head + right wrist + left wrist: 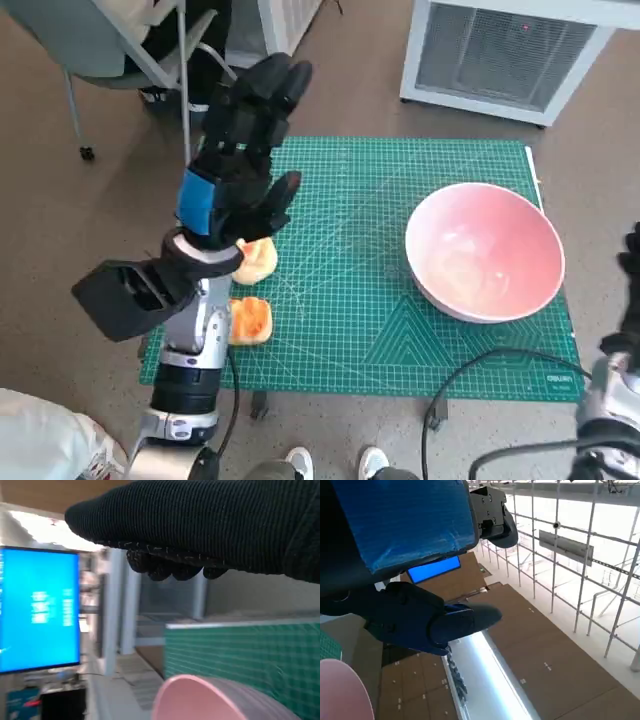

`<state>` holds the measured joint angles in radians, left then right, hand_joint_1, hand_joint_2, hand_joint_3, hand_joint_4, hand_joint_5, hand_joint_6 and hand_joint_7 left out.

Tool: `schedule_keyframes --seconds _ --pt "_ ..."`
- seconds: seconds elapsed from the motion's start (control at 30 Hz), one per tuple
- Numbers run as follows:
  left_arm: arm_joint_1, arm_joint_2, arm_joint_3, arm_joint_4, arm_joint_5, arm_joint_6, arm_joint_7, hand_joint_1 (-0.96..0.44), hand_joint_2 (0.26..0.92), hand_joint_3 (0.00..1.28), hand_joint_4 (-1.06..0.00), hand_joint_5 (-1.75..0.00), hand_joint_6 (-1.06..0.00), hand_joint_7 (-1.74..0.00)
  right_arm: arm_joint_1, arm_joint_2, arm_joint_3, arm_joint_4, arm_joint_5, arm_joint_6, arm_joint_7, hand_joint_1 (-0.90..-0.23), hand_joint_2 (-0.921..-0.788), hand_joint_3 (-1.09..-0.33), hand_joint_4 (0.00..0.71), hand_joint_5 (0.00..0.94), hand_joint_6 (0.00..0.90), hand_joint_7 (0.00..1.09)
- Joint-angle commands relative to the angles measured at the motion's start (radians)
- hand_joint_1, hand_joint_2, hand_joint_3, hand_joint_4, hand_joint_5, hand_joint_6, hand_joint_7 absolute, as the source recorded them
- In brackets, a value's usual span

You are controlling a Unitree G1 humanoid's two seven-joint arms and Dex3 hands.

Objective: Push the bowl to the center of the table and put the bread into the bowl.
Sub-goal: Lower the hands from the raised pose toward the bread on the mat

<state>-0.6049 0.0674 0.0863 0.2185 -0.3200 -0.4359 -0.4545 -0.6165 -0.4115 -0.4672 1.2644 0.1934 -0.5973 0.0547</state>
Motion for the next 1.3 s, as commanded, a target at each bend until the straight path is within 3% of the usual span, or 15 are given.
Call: schedule_keyframes --seconds 0.03,0.13,0.33,0.77,1.3 --pt "0.021 0.013 0.002 -0.030 0.004 0.010 0.006 -0.45 0.921 0.49 0.00 -0.37 0.00 -0.67 -0.014 0.045 0.006 0.021 0.006 0.047 -0.013 -0.490 -0.921 -0.778 0.235 0.007 0.219 0.18" --pt "0.026 0.018 0.003 -0.038 0.004 0.012 0.008 -0.45 0.921 0.49 0.00 -0.37 0.00 -0.67 -0.026 0.060 0.009 0.022 0.006 0.057 -0.011 -0.499 -0.921 -0.774 0.245 0.011 0.228 0.19" --pt "0.040 0.024 0.001 -0.057 0.015 0.015 0.020 -0.45 0.921 0.49 0.00 -0.37 0.00 -0.67 -0.048 0.087 0.049 0.032 -0.030 0.069 -0.009 -0.514 -0.921 -0.772 0.261 0.016 0.238 0.20" --pt "0.071 0.040 0.001 -0.105 0.038 0.027 0.055 -0.43 0.921 0.48 0.00 -0.38 0.00 -0.67 -0.127 0.153 0.078 0.050 -0.050 0.129 0.005 -0.502 -0.921 -0.803 0.263 0.011 0.222 0.22" --pt "0.121 0.059 0.014 -0.156 0.031 0.041 0.074 -0.42 0.921 0.47 0.00 -0.38 0.00 -0.69 -0.192 0.223 0.126 0.057 -0.077 0.171 0.001 -0.502 -0.921 -0.830 0.232 0.003 0.183 0.26"
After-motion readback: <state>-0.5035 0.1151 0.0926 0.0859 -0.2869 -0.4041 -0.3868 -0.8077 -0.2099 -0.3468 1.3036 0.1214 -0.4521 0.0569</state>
